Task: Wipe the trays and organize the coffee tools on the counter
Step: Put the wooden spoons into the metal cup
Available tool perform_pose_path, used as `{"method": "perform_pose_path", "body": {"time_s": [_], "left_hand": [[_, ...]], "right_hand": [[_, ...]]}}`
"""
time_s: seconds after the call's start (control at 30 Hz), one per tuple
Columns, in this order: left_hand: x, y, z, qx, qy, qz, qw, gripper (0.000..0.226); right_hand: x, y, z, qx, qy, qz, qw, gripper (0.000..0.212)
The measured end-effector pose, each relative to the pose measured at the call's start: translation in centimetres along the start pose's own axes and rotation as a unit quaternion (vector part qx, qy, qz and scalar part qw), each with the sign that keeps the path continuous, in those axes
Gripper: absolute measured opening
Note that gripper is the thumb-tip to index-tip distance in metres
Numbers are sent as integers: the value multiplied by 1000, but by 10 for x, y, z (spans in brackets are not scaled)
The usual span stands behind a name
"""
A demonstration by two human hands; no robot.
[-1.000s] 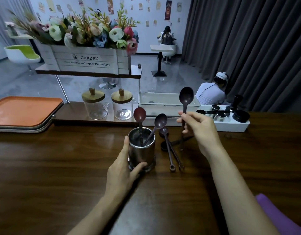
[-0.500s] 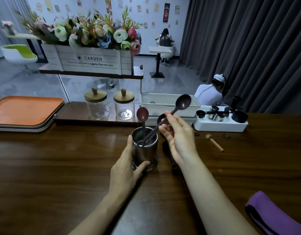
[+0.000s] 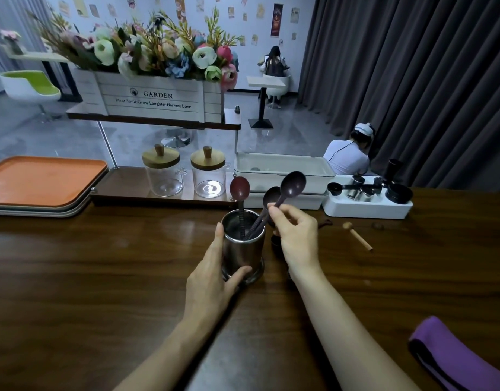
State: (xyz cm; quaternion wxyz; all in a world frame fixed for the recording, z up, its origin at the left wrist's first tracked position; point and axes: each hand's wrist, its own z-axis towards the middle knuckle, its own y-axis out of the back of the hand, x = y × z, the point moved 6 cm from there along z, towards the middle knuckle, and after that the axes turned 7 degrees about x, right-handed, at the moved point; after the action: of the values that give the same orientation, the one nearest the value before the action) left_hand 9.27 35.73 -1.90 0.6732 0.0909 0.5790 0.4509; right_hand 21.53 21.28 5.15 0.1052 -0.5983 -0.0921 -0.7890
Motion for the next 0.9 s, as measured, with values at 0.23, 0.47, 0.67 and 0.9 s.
{"method": "perform_pose_path", "body": {"time_s": [0.23, 0.47, 0.67, 0.9], "left_hand": [[3, -1, 0, -5, -3, 0, 1000, 122], [5, -2, 1, 1, 5, 9, 1000, 122], [4, -1, 1, 4, 15, 5, 1000, 123], [5, -3, 3, 6, 22, 1, 1000, 122]], "right_hand": [[-16, -6, -8, -17, -4, -100, 995, 16], [-27, 0, -7, 3, 2, -95, 995, 16], [-60, 51, 1, -25, -63, -190, 979, 15], [-82, 75, 11, 23, -140, -385, 912, 31]]}}
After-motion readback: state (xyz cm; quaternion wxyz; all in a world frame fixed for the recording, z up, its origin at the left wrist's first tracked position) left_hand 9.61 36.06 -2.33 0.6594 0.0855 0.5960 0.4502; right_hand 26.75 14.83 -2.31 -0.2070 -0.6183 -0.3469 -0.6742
